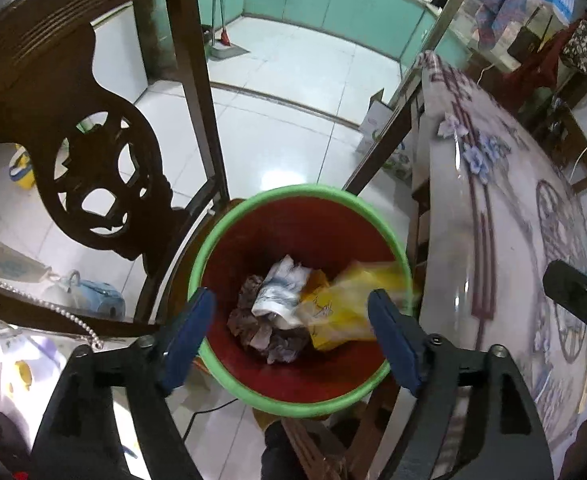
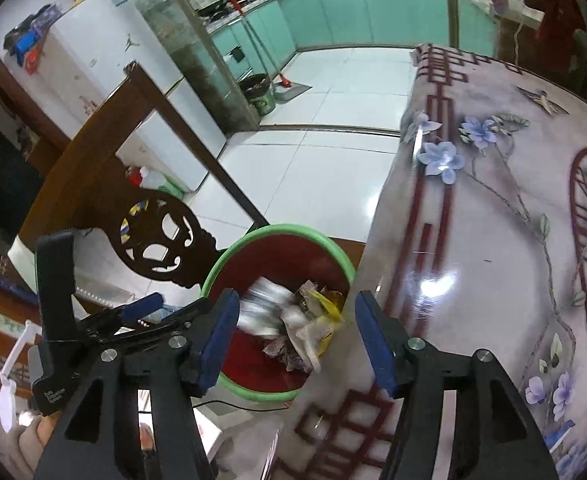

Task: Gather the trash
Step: 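Open both grippers to drop cup and box into the bucket, then grasp clear plastic wrapper with right gripper while left gripper grasps blue-white snack wrapper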

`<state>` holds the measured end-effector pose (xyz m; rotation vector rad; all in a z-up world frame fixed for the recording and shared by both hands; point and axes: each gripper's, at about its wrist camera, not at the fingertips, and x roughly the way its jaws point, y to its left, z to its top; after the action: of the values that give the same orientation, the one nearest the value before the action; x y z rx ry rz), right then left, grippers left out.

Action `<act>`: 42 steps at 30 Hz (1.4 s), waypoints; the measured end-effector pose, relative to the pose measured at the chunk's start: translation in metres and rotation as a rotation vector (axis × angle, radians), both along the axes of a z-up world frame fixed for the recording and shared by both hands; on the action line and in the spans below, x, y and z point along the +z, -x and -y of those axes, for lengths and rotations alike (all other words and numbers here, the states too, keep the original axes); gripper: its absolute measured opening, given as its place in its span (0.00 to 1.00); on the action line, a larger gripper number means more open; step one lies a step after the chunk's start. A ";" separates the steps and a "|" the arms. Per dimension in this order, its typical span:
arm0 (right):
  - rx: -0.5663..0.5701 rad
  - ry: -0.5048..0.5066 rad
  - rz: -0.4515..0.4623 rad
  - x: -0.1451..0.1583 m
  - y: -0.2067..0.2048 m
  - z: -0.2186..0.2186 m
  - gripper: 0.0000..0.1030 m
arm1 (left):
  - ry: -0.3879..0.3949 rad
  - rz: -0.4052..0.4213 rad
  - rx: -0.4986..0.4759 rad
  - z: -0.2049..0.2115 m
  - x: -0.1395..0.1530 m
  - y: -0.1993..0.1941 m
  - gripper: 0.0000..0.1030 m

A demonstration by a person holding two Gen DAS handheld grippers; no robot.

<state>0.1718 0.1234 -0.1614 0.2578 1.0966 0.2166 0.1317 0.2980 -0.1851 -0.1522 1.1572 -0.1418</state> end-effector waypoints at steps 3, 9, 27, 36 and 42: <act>-0.030 0.008 0.012 0.006 0.007 0.015 0.58 | 0.014 0.013 -0.001 0.002 0.007 0.006 0.79; -0.168 0.077 0.034 0.012 0.044 0.093 0.58 | -0.021 0.052 -0.068 0.036 0.020 0.023 0.80; -0.544 0.113 -0.175 -0.059 0.078 0.396 0.02 | -0.011 0.082 -0.341 0.251 0.047 0.083 0.80; -0.458 0.034 -0.062 -0.020 0.140 0.416 0.02 | 0.046 0.084 -0.440 0.383 0.028 0.053 0.80; -0.454 0.025 -0.050 -0.007 0.167 0.441 0.02 | 0.012 0.008 -0.420 0.430 -0.006 0.025 0.72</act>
<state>0.0044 -0.3176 -0.1688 0.4827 1.0607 -0.2099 0.1067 -0.1317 -0.1914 0.0834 1.1690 -0.5190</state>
